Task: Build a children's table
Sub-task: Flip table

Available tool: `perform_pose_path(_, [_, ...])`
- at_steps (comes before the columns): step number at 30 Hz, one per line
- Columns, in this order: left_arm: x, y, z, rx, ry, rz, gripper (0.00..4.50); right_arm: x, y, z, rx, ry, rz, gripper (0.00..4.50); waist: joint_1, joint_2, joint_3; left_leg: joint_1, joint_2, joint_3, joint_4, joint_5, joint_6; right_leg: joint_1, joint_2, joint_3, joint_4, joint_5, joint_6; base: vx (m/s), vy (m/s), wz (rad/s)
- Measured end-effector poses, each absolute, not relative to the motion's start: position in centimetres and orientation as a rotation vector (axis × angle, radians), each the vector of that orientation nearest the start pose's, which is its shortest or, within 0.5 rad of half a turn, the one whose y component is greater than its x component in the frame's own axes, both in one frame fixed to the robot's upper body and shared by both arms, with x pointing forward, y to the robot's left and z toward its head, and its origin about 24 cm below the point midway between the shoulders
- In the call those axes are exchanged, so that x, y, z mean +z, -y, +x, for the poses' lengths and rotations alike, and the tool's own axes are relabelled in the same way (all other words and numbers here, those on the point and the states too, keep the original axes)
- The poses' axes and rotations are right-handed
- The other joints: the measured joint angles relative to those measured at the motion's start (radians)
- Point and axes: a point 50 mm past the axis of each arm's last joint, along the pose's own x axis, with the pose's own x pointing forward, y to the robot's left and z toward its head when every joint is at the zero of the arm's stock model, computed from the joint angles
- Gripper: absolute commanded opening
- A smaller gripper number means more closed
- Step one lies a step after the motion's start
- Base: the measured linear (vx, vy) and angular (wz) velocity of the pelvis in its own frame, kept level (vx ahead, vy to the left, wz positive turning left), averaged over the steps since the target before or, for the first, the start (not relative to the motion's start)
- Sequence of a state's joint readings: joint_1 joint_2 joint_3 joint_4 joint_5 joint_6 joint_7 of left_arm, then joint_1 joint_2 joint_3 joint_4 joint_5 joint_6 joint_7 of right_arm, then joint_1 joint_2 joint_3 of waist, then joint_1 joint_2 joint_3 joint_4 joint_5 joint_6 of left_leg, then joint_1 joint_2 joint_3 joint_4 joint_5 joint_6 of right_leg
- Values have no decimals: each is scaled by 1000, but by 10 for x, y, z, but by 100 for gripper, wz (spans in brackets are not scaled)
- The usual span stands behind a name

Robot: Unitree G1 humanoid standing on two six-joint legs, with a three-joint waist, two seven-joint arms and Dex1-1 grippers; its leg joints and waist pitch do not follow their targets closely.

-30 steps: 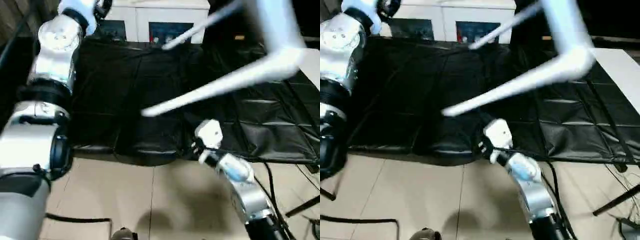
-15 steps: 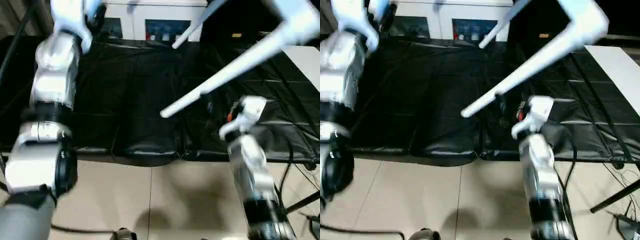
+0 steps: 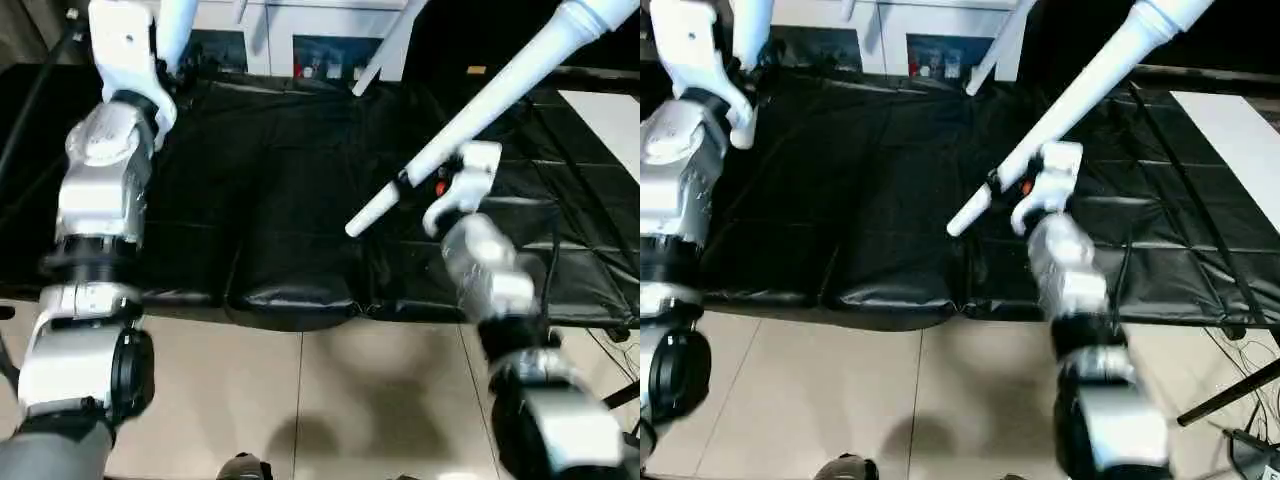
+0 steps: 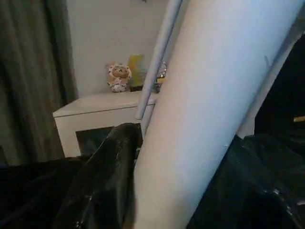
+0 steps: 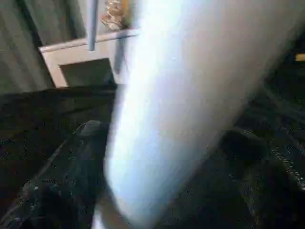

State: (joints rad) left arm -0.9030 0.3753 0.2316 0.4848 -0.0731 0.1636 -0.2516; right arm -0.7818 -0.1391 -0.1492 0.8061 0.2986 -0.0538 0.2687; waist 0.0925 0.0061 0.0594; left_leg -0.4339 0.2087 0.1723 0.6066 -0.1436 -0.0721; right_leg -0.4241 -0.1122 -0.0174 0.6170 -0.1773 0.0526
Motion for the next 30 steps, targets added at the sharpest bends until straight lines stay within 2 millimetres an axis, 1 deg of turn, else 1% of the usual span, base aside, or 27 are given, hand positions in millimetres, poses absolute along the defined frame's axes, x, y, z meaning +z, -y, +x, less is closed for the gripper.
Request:
perform_pose_path(2, [230, -218, 382, -72, 276, 142, 214, 112, 148, 387, 252, 54, 216, 358, 0, -5, 0, -2, 0, 0, 0, 3, 4, -4, 0, 0, 2, 0, 0, 0, 0, 0])
perform_pose_path(4, [225, -221, 379, -63, 271, 137, 212, 112, 148, 387, 259, 56, 204, 334, 0, -8, 0, -2, 0, 0, 1, 3, 4, -4, 0, 1, 3, 0, 0, 0, 0, 0])
perform_pose_path(7, [213, -231, 369, -23, 256, 133, 209, 114, 147, 387, 293, 71, 149, 314, -3, -10, 0, -2, 0, 1, 2, 2, 3, -5, 0, 1, 5, 0, 0, 0, 0, 0])
perform_pose_path(9, [202, -238, 364, 18, 226, 123, 206, 117, 147, 386, 316, 84, 111, 291, -5, -12, 0, -2, 0, 1, 2, 1, 0, -6, 0, 2, 7, 0, 0, 0, 0, 0])
perform_pose_path(10, [195, -240, 360, 35, 215, 116, 206, 119, 147, 385, 328, 92, 102, 291, -6, -12, 0, -2, 0, 1, 3, 1, 0, -6, 0, 2, 8, 0, 0, 0, 0, 0])
perform_pose_path(11, [186, -243, 357, 54, 193, 105, 200, 120, 149, 384, 334, 100, 91, 278, -6, -14, 1, -2, 0, 1, 3, 1, -1, -8, 0, 2, 9, 0, 0, 0, 0, 0])
perform_pose_path(12, [179, -245, 354, 70, 177, 97, 200, 122, 150, 383, 338, 110, 80, 278, -6, -16, 1, -2, 0, 1, 3, 1, -1, -8, 0, 3, 10, 0, 0, 0, 0, 0])
perform_pose_path(13, [170, -247, 352, 76, 153, 93, 196, 124, 151, 382, 344, 118, 71, 264, -6, -18, 1, -2, 1, 1, 3, 2, -1, -9, 0, 3, 11, 0, 0, 0, 0, 0])
perform_pose_path(14, [160, -248, 349, 88, 124, 87, 193, 126, 150, 380, 357, 136, 58, 253, -6, -20, 1, -2, 1, 1, 3, 2, -2, -10, 1, 3, 11, 0, 0, 0, 0, 0])
perform_pose_path(16, [146, -250, 344, 100, 88, 75, 193, 131, 150, 378, 367, 161, 35, 253, -5, -27, 4, -3, 2, 1, 3, 2, -2, -10, 1, 2, 13, 1, 0, 0, 0, 0])
perform_pose_path(17, [139, -249, 342, 101, 74, 61, 184, 134, 149, 377, 374, 174, 22, 239, -5, -33, 6, -3, 2, 0, 4, 2, -2, -11, 2, 2, 13, 1, 0, 0, 0, 0])
perform_pose_path(19, [137, -248, 341, 100, 73, 54, 171, 135, 147, 375, 381, 184, 5, 217, 0, -37, 4, -3, 3, -1, 4, 3, -3, -10, 2, 1, 13, 1, 0, 0, 0, 0])
perform_pose_path(22, [132, -249, 337, 101, 83, 65, 167, 135, 146, 365, 354, 214, -25, 202, 8, -38, 4, -3, 2, 0, 4, 3, -3, -9, 1, 2, 12, 1, 0, 0, 0, 0])
perform_pose_path(24, [131, -246, 336, 85, 91, 76, 164, 129, 142, 353, 306, 224, -18, 185, 11, -43, 1, -2, 2, 0, 4, 3, -3, -8, 2, 3, 12, 1, 1, 0, 0, 0])
perform_pose_path(27, [130, -243, 337, 71, 92, 94, 163, 113, 139, 340, 256, 178, -5, 161, 6, -44, 1, -2, 1, 0, 4, 2, -3, -9, 2, 4, 11, 4, 4, 0, 0, 0])
perform_pose_path(30, [128, -243, 338, 59, 92, 116, 162, 102, 144, 327, 206, 159, -37, 132, 0, -44, 1, -2, 1, -1, 3, 2, -3, -8, 2, 4, 9, 7, 7, 0, 0, 0])
